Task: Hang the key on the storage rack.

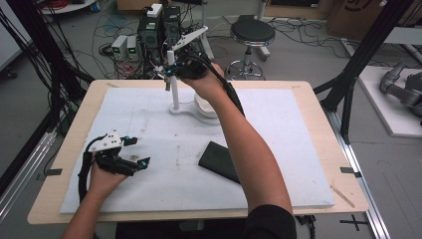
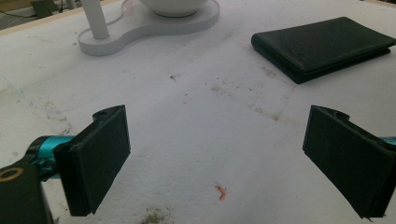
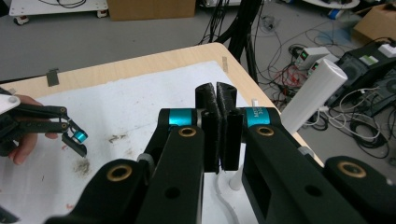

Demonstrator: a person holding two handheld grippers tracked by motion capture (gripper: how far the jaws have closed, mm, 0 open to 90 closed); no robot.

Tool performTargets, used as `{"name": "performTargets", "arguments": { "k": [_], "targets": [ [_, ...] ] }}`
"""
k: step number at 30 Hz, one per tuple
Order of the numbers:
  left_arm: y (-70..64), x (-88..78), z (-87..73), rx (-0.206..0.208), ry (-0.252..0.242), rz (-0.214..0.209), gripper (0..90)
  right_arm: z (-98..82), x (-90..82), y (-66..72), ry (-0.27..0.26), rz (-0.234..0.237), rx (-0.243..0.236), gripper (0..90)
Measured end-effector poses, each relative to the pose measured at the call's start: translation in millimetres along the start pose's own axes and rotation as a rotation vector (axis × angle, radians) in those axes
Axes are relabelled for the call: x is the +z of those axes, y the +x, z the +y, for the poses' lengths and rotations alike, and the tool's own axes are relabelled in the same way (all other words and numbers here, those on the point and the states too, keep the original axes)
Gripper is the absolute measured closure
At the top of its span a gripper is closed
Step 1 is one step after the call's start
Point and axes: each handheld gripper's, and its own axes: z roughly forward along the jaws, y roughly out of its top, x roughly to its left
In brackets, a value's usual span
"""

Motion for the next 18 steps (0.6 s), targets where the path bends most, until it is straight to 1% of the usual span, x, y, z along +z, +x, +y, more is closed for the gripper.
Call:
{"name": "performTargets", "arguments": {
  "k": [1,2,3,5,6,8,9,11,16,18],
  "targets": [
    [0.5,-0.3,0.0,0.003,0.001,0.000,7.4,0.0,0.0,0.0,0.000,0.000,0.000,90.0],
    [0.4,0.2,-0.4,-0.003,-0.001,-0.001,7.4,1.3,4.5,-2.7,-0.003,0.000,0.003,90.0],
    [0.4,0.2,-0.4,-0.003,-0.001,-0.001,7.4,1.3,4.5,-2.7,-0.003,0.000,0.003,90.0],
    [0.7,1.1,-0.4,0.001,0.003,-0.003,7.4,1.6,7.8,-4.7,0.006,-0.001,0.013,90.0],
    [0.6,1.4,-0.5,0.002,0.005,-0.004,7.4,0.4,12.7,-7.8,0.010,-0.008,0.030,90.0],
    [0.4,1.9,-0.4,0.007,0.005,-0.004,7.4,-0.2,14.9,-8.8,0.020,-0.011,0.035,90.0],
    [0.2,1.4,-0.3,0.007,0.001,-0.004,7.5,-1.9,18.6,-11.2,0.035,-0.014,0.040,90.0],
    [0.0,0.7,-0.2,0.000,-0.002,-0.001,7.4,-3.5,21.3,-13.6,0.041,-0.015,0.048,90.0],
    [0.6,0.8,-0.3,0.001,-0.001,-0.002,7.4,-4.1,25.4,-16.5,0.046,-0.025,0.054,90.0],
    [0.5,0.9,-0.2,0.002,0.000,-0.002,7.4,-4.2,28.7,-18.9,0.056,-0.033,0.061,90.0]
  ]
}}
